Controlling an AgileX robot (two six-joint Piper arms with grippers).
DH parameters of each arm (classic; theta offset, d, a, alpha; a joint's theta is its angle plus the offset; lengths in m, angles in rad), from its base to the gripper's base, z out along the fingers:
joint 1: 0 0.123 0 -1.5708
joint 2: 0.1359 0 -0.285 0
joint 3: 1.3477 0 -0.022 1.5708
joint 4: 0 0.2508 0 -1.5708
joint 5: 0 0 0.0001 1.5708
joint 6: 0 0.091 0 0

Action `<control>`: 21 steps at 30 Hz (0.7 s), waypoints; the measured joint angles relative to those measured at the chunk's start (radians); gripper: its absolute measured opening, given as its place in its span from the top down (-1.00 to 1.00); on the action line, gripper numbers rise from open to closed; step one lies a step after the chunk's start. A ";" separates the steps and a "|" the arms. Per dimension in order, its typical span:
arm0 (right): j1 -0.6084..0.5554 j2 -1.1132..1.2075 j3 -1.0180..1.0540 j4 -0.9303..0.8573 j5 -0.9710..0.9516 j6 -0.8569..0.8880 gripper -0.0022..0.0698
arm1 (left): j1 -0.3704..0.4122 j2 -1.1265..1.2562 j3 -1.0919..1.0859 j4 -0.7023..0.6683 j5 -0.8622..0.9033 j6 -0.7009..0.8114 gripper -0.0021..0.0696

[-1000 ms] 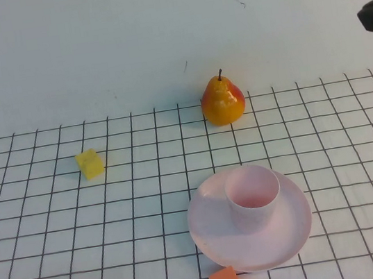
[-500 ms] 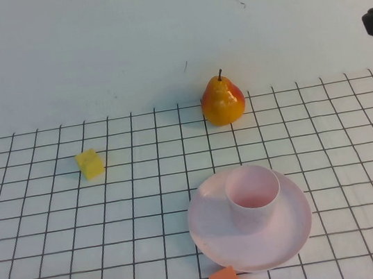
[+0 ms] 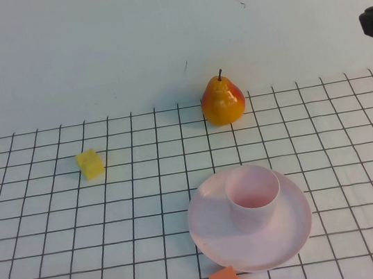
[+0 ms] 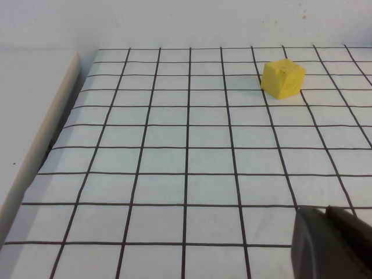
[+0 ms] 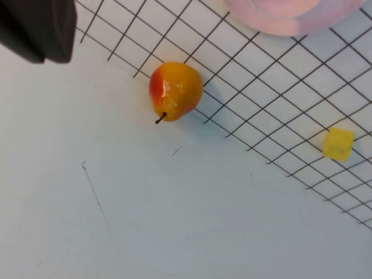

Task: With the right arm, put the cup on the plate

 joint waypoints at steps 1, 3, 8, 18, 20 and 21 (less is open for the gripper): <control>0.000 0.000 0.000 0.000 0.011 -0.003 0.94 | 0.000 0.000 0.000 0.000 0.000 0.000 0.95; 0.000 0.000 0.000 0.000 0.043 -0.018 0.94 | 0.000 0.000 0.000 0.000 0.000 0.000 0.95; 0.000 -0.004 0.002 0.002 0.135 -0.030 0.94 | 0.000 0.000 0.000 0.000 0.000 0.000 0.95; -0.094 -0.360 0.255 -0.057 -0.024 -0.012 0.94 | 0.000 0.000 0.000 0.000 0.000 0.000 0.95; -0.142 -0.443 0.344 -0.057 -0.069 -0.012 0.94 | 0.000 0.000 0.000 0.000 0.000 0.000 0.95; -0.171 -0.485 0.390 -0.057 -0.087 -0.012 0.94 | 0.000 0.000 0.000 0.000 0.000 0.000 0.95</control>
